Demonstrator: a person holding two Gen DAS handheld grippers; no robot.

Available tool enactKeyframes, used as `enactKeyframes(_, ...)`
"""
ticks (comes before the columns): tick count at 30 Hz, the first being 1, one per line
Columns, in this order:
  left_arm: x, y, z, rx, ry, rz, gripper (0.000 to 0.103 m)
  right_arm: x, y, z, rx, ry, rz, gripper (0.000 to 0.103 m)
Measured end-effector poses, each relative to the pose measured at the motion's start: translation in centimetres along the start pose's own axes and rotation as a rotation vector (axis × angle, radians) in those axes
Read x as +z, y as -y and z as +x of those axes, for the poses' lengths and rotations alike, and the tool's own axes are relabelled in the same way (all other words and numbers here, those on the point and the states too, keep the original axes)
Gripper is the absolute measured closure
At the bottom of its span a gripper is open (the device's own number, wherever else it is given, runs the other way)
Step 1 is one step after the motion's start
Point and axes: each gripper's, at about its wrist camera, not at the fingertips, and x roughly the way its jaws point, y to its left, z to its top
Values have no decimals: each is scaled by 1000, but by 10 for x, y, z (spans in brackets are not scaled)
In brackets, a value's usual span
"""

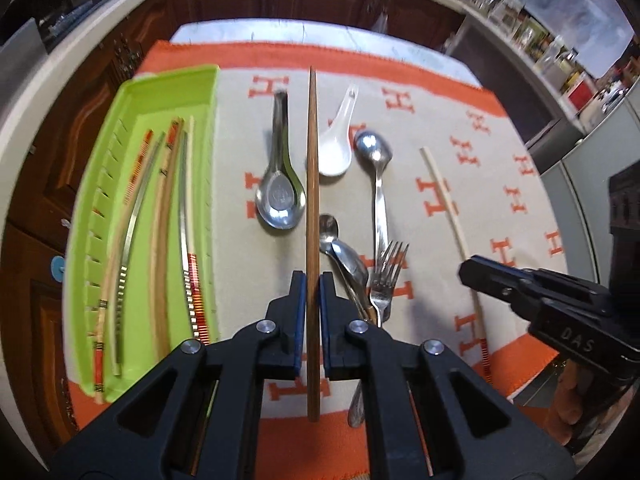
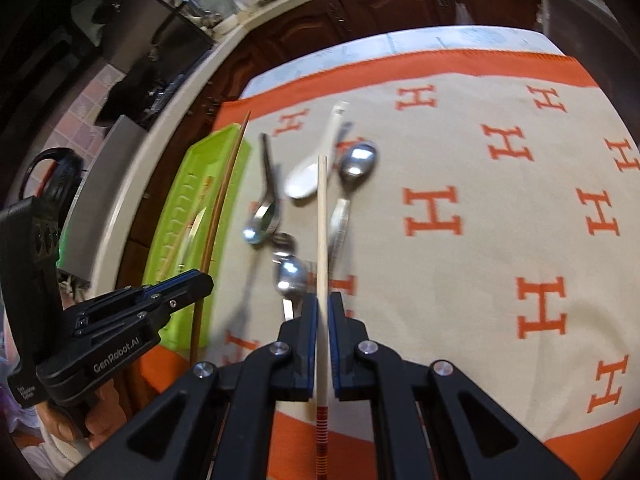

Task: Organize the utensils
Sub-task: 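Carry both chopsticks into the green tray and open both tools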

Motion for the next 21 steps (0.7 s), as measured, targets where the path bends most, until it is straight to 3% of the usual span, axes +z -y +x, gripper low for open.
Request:
enactKeyframes(7,8,-24,-67,10,122,-14,99,31,-50,-11,86,10,-27,98)
enactKeyframes(13,19,-56,-119,89,226,-31,99,73,-100,-20,182,59,8,98)
enactKeyframes(16,23,-69,-129,122,244,-37,99,85,-121,-16,197,84,17,98)
enactKeyframes(21,24,-93,-115,170,221,-66,99,95,-148,27,190,38,20,97)
